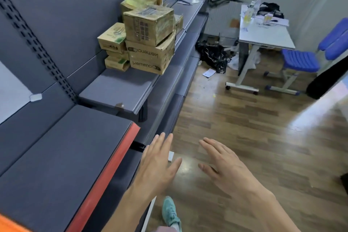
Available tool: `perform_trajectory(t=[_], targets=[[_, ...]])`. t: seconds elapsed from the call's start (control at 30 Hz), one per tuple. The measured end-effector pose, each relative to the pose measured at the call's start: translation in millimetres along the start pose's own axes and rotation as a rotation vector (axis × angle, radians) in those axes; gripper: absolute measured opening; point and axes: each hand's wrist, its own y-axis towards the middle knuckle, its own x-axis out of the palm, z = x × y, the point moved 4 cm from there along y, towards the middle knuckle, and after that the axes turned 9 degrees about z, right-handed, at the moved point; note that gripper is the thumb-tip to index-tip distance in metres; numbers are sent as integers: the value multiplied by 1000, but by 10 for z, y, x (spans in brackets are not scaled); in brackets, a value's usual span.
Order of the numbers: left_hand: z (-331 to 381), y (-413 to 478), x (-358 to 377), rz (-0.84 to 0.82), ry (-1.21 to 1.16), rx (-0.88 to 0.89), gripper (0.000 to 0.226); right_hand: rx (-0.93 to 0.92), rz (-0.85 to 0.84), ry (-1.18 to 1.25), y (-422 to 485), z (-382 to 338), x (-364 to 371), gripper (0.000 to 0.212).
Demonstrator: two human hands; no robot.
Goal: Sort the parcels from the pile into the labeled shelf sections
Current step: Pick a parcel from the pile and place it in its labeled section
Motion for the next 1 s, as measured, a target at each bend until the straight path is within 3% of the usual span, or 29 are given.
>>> perform_trajectory(t=[0.4, 0.7, 1.0], targets=[[-3, 1850, -221, 23, -11, 33, 74, 37, -19, 54, 1716, 455, -306, 66], [-124, 2822, -275, 110, -42, -134, 74, -153, -52, 53, 3031, 822, -423, 65], [171, 3758, -526, 325, -48, -367, 76, -428, -168, -3, 4528, 1247, -820, 66]])
